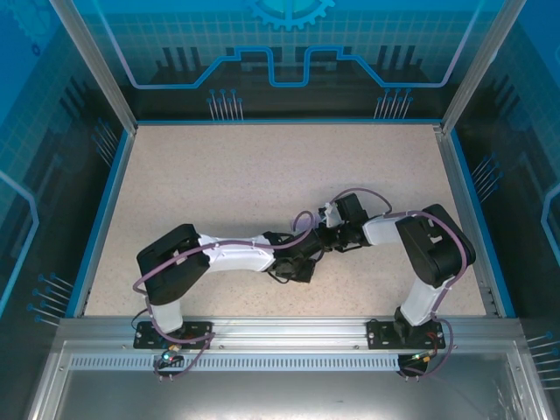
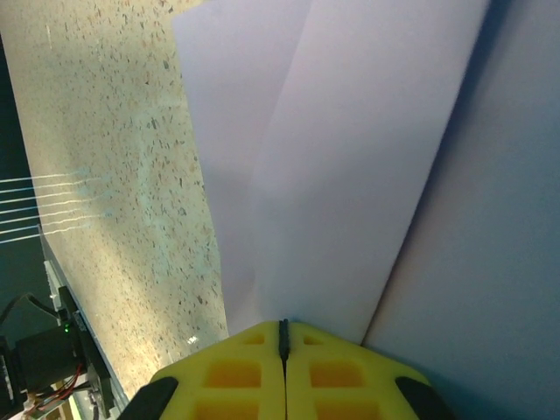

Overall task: Fold a paper plane with a square sheet of paper (pick it up from the middle)
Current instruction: Fourth fold the wing at the center of the table.

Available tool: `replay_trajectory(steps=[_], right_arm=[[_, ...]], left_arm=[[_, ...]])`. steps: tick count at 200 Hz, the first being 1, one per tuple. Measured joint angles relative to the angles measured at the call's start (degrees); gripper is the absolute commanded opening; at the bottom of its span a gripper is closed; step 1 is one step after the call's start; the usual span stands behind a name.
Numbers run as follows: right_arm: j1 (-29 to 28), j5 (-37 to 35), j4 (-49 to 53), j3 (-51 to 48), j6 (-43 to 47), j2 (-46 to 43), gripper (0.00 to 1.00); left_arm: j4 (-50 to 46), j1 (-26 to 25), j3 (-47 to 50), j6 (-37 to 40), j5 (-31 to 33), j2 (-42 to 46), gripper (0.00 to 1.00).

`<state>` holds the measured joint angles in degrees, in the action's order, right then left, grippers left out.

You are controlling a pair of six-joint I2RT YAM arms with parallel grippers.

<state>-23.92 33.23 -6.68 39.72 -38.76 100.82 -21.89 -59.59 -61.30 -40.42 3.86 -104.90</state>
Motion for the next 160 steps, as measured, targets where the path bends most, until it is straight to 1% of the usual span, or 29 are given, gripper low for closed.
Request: replay_trajectory(steps=[64,110,138,160], right_arm=[[1.49,3.74,-1.14,-0.13,0.22,1.36,0.05],[1.81,4.46,-1.11,0.02,0.2,1.75,0.05],[1.79,4.33,-0.9,0.22,-0.02,1.79,0.05],[1.79,4.33,-0.85,0.24,-0.09,1.81,0.05]], left_arm=[[-3.63,-1.95,-2.32,-0.13,3.67,-0.98,0.0],[-6.99,-3.91,-3.37,0.52,6.51,-1.29,0.0],[-7.43,-5.92,-3.54,3.5,6.32,-1.16,0.0],[-7.65,-6.73,-3.45,4.26,3.91,-0.61,0.0]])
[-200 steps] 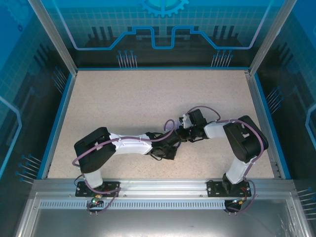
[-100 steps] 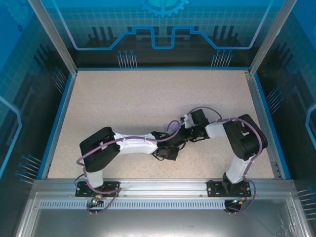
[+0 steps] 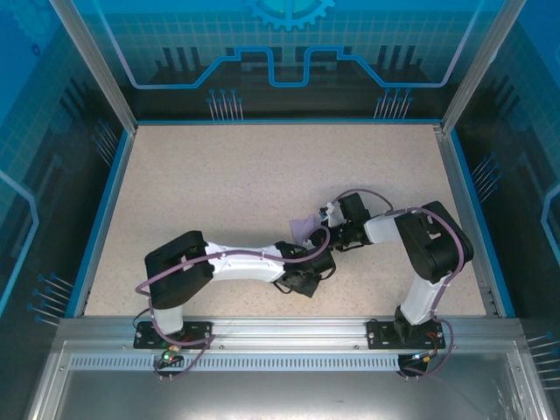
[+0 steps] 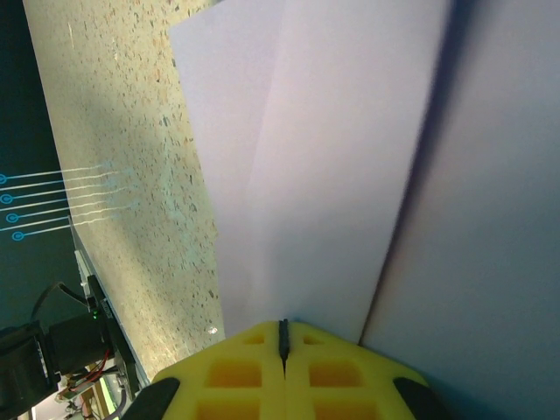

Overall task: Fold a paper plane with a square sheet of paper (pick it up from the middle)
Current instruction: Fourth fold the wing at the center of the table.

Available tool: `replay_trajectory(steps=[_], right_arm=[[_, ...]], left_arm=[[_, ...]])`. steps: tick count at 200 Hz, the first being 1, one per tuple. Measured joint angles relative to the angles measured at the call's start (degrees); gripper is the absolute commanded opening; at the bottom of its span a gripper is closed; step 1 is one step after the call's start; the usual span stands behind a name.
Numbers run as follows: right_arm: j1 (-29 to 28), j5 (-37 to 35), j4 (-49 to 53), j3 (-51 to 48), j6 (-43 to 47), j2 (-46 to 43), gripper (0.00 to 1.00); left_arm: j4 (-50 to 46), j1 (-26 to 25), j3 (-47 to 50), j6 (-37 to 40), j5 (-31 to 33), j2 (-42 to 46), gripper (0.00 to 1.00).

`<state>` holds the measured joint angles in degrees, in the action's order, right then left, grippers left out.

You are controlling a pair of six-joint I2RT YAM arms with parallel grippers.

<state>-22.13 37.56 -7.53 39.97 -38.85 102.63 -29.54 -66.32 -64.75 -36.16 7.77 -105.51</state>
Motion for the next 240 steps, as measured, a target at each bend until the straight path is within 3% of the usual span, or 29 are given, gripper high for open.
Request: replay_trajectory(steps=[32,78,159,240], right_arm=[[0.0,0.0,-0.02,0.0,-0.13,-0.07,0.05],[-0.07,-0.17,-0.11,-0.13,-0.13,-0.24,0.05],[-0.26,-0.72,-0.07,-0.2,-0.15,-0.55,0.05],[-0.33,-1.05,-0.09,-0.31,-0.13,-0.66,0.05]], left_arm=[[0.74,0.22,2.34,0.13,-2.03,4.52,0.0],[5.7,6.34,3.78,0.33,-2.71,11.76,0.0],[12.39,8.0,3.82,1.84,-6.67,3.13,0.0],[17.73,8.0,7.1,1.7,-7.02,2.47,0.0]])
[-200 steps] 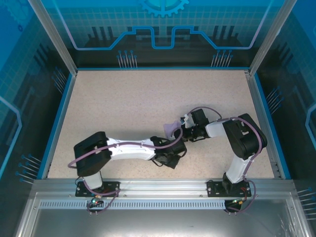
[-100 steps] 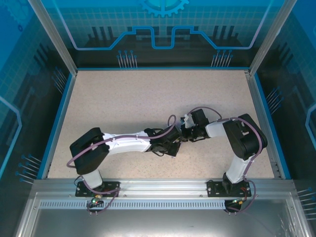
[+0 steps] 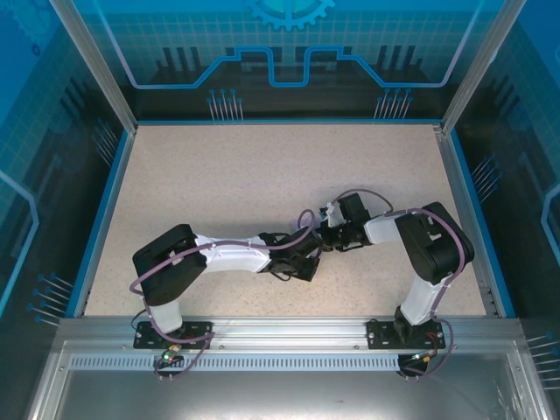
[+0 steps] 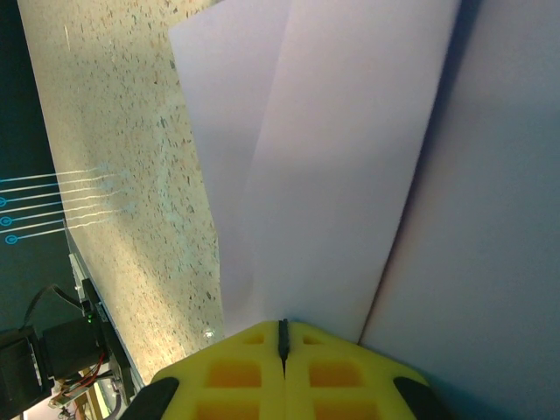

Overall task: Fold a paper plane with a square sheet of paper (pick it up from the middle)
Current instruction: Fourth fold the wing at the center of the table.

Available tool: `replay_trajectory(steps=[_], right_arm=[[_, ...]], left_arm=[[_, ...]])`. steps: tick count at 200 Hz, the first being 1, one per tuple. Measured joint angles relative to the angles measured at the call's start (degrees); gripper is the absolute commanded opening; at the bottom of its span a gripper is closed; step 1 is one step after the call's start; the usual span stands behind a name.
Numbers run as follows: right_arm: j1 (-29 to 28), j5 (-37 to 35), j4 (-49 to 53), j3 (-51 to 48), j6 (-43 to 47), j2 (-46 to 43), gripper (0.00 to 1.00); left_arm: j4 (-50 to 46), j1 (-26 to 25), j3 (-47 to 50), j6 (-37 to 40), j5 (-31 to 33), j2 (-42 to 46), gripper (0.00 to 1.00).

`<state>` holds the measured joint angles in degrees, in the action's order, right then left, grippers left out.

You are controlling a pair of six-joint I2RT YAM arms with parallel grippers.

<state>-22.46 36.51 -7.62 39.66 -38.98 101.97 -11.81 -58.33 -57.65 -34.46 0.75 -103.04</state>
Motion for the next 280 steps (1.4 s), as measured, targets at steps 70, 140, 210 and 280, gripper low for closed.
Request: replay_trajectory(steps=[70,140,210,280], right_arm=[[0.02,-0.04,-0.66,-0.46,0.09,-0.15,0.05],[0.07,-0.07,-0.9,-0.61,0.04,-0.28,0.05],[0.11,-0.35,-0.59,-0.68,0.22,-0.66,0.05],[0.39,-4.0,3.69,-0.72,0.24,-3.58,0.13]], left_arm=[[7.06,0.0,4.72,-1.29,-0.2,1.01,0.0],[11.63,0.33,10.16,-4.79,-1.31,4.0,0.0],[11.74,0.55,12.26,-6.78,-8.44,5.53,0.0],[8.61,1.2,11.23,-6.75,-9.73,10.8,0.0]])
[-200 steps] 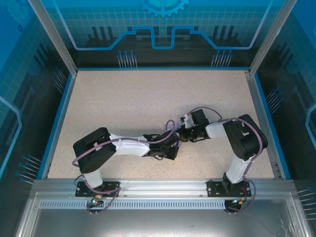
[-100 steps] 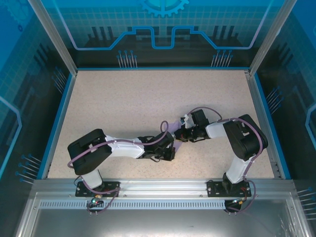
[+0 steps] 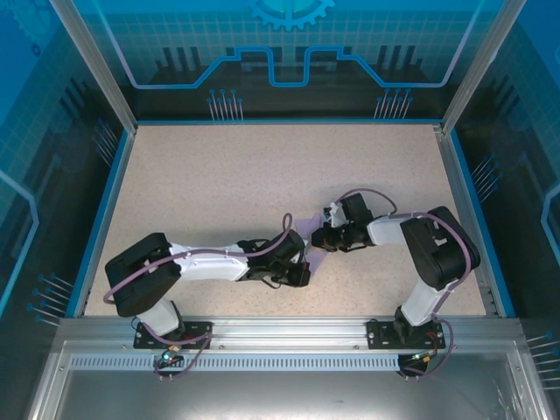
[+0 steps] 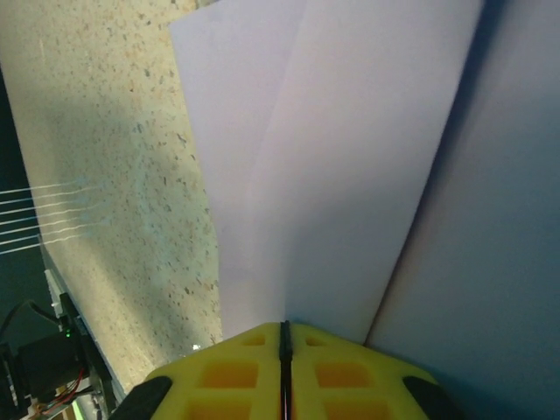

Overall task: Fold a paper plane with a square sheet of paper (pick it up from the middle)
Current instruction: Fourth fold the wing at the center of the table.

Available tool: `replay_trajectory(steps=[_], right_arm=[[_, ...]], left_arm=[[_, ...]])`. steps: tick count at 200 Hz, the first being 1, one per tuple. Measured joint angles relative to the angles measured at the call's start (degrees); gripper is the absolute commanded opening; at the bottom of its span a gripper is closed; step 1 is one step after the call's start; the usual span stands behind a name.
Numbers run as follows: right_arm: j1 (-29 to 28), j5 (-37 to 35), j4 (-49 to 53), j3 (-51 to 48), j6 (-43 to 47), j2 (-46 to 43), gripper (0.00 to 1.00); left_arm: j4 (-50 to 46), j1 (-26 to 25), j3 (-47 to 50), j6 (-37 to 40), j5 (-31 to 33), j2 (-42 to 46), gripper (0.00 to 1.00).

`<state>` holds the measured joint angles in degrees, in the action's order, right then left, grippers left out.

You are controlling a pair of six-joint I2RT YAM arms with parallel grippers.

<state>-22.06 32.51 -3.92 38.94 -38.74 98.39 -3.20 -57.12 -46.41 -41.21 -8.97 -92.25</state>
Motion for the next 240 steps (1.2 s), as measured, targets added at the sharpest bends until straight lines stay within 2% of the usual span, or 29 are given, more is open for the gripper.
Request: replay_trajectory(steps=[29,89,106,150,188,240], right_arm=[[0.0,-1.27,3.48,0.0,0.24,-2.29,0.19],[1.42,-2.6,8.79,0.0,0.72,-10.12,0.29],[1.84,-2.73,9.6,-0.02,1.07,-10.23,0.33],[1.88,-2.1,9.75,-0.02,1.51,-7.98,0.38],[1.75,-0.13,7.8,-0.02,1.33,-5.25,0.39],[0.39,3.17,3.82,-0.02,0.85,-3.28,0.34]], left_arm=[[0.07,1.55,-0.94,-0.02,2.12,2.14,0.0],[2.73,4.48,-1.14,-0.04,6.16,0.33,0.03],[3.78,4.59,-1.14,-0.04,6.19,-0.74,0.08],[5.33,5.27,-2.03,-0.26,6.16,-3.45,0.09],[5.29,5.66,-2.8,-0.24,6.16,-6.01,0.09],[4.96,5.77,-2.95,-0.2,6.19,-7.21,0.09]])
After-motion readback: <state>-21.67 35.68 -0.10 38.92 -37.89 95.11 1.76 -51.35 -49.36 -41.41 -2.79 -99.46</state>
